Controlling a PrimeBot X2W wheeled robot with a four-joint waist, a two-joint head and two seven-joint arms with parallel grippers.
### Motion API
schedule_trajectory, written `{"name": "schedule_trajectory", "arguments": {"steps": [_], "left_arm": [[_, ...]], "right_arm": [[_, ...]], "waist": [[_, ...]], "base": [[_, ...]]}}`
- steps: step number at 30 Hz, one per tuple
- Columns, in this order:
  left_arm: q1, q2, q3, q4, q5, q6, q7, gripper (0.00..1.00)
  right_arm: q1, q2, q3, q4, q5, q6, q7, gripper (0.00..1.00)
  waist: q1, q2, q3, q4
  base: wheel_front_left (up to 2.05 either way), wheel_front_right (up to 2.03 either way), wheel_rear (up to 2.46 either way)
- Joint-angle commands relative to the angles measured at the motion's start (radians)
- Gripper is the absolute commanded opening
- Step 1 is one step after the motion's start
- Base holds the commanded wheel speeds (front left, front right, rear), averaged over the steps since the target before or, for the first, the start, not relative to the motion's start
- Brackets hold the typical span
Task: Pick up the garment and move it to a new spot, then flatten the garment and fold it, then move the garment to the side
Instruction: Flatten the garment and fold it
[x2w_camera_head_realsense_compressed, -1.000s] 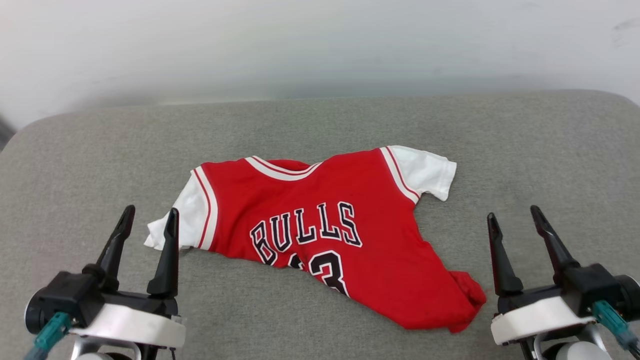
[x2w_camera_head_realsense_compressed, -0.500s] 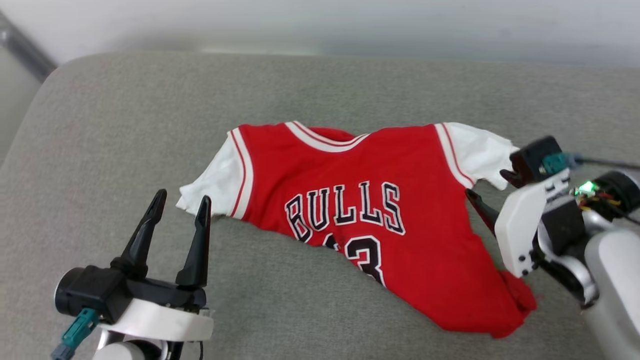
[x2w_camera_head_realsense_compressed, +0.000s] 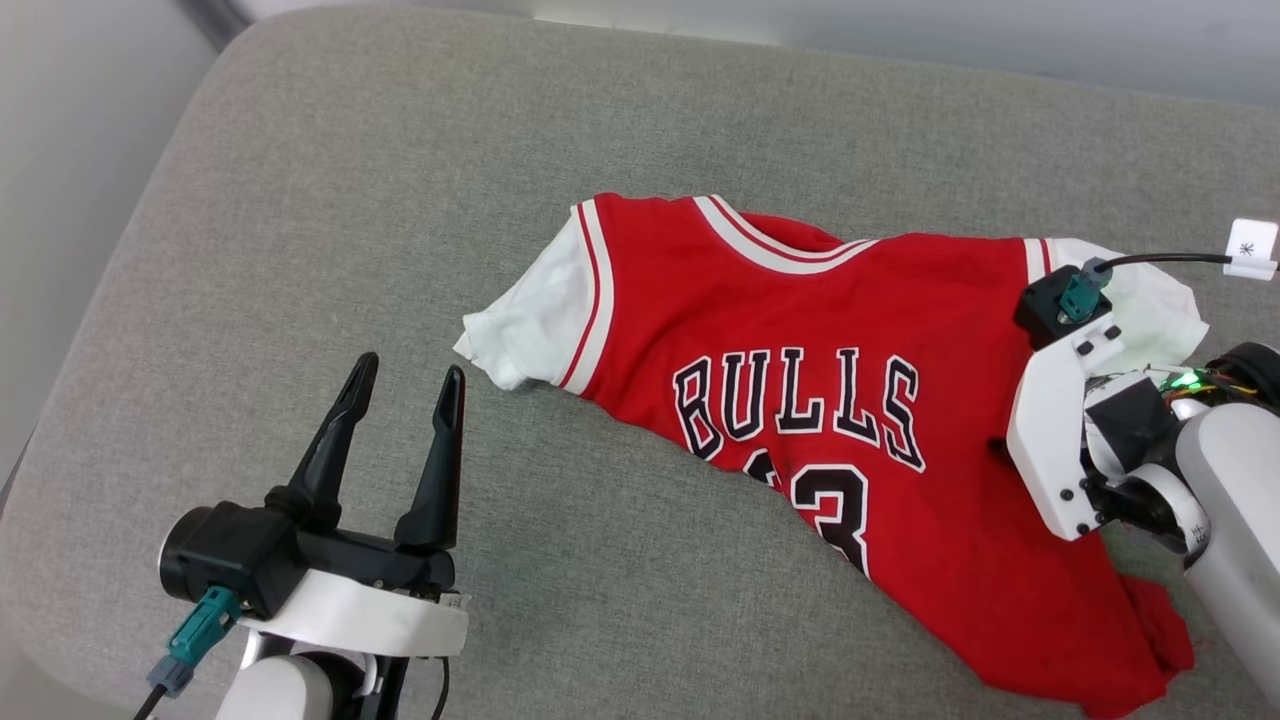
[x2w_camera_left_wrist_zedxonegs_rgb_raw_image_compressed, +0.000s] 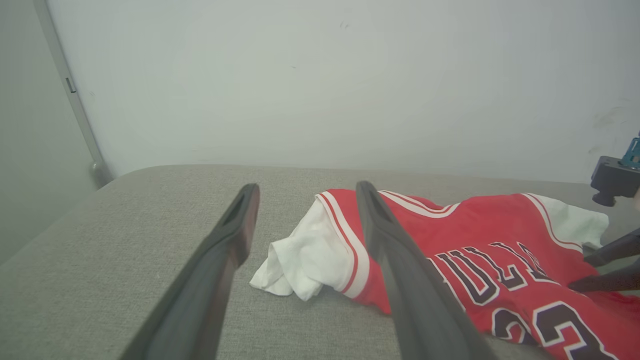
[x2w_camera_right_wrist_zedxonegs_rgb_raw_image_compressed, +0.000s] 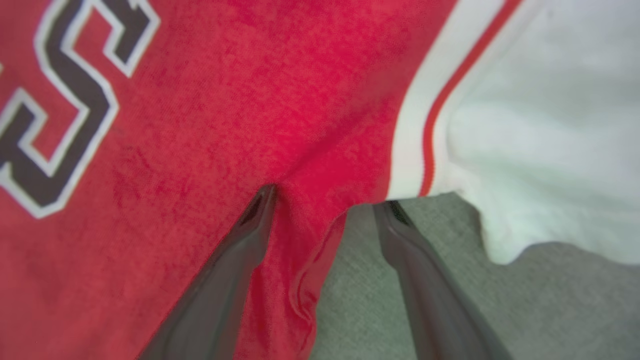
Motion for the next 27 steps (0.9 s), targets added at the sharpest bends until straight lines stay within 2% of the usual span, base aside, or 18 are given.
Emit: {"name": "schedule_trajectory", "arguments": {"steps": [1,2,8,16,23,27], "left_arm": [[-0.006,-0.004,0.003,0.003,0.007,-0.002,-0.003,1.0],[-0.004,-0.004,0.003,0.005,0.007,-0.002,-0.003,1.0],[0.017,0.008,0.009,0.013,0.002,-0.002,-0.003,1.0],[0.056,0.023,0.019,0.013,-0.006,-0.002,-0.003,1.0],[0.097,0.035,0.033,0.009,-0.011,-0.002,-0.003,1.0],[0.115,0.042,0.038,0.012,-0.016,-0.002,-0.003,1.0]], "right_arm": [[0.054,0.002,0.041,0.04,0.02,0.001,0.008,0.38],[0.067,-0.005,0.055,0.047,0.03,0.002,0.009,0.0],[0.117,-0.047,0.099,0.037,0.085,0.0,-0.022,0.0],[0.197,-0.125,0.115,-0.053,0.099,0.0,-0.047,0.0],[0.326,-0.17,0.039,-0.168,0.08,0.0,-0.048,0.0],[0.415,-0.157,-0.015,-0.222,0.059,0.0,-0.03,0.0]], "waist": [[-0.0001,0.0,-0.004,0.001],[-0.0001,0.0,-0.007,0.001],[-0.0001,0.0,-0.049,-0.025],[-0.0001,0.0,-0.125,-0.094],[-0.0001,0.0,-0.171,-0.155],[-0.0001,0.0,-0.186,-0.182]], "base": [[0.0,0.0,0.0],[0.0,0.0,0.0],[0.0,0.0,0.0],[0.0,0.0,0.0],[0.0,0.0,0.0],[0.0,0.0,0.0]]}}
